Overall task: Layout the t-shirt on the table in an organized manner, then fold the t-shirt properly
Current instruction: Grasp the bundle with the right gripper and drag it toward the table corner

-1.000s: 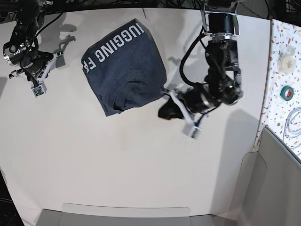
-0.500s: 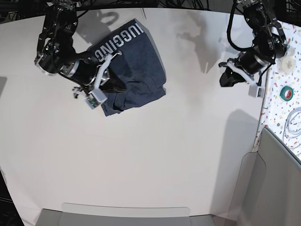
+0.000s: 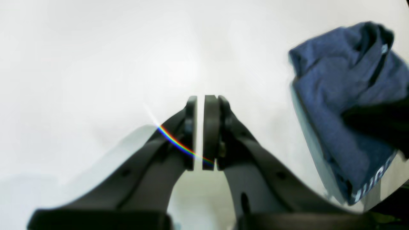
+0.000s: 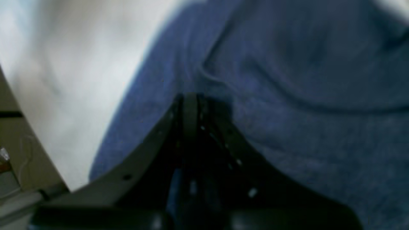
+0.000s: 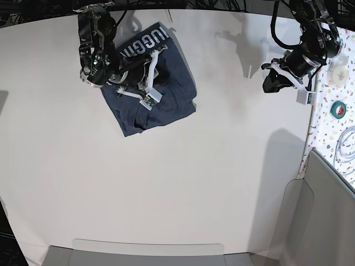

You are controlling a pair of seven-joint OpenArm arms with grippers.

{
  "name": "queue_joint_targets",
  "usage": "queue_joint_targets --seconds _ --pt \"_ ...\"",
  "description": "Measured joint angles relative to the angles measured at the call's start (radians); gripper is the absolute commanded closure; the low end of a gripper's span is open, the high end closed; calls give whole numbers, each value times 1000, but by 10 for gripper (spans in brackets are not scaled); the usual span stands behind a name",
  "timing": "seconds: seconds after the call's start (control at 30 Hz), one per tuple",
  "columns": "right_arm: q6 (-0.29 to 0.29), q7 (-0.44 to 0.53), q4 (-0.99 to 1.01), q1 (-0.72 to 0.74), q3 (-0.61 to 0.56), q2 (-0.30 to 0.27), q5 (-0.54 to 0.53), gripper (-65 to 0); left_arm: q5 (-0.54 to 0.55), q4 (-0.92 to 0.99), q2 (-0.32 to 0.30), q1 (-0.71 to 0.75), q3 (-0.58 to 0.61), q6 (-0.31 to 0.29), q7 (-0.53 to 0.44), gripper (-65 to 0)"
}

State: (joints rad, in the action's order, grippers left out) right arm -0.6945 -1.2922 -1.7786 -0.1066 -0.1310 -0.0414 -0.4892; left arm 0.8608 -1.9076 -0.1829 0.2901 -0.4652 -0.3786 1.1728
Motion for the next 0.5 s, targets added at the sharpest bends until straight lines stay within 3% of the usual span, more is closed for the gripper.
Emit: queue_joint_targets --seconds 0.33,0.5 --pt "-3 70 -11 -27 203 -42 143 0 0 0 3 0 2 0 4 -40" --pt "-3 73 -12 -21 299 -137 191 0 0 0 5 1 6 0 5 -40"
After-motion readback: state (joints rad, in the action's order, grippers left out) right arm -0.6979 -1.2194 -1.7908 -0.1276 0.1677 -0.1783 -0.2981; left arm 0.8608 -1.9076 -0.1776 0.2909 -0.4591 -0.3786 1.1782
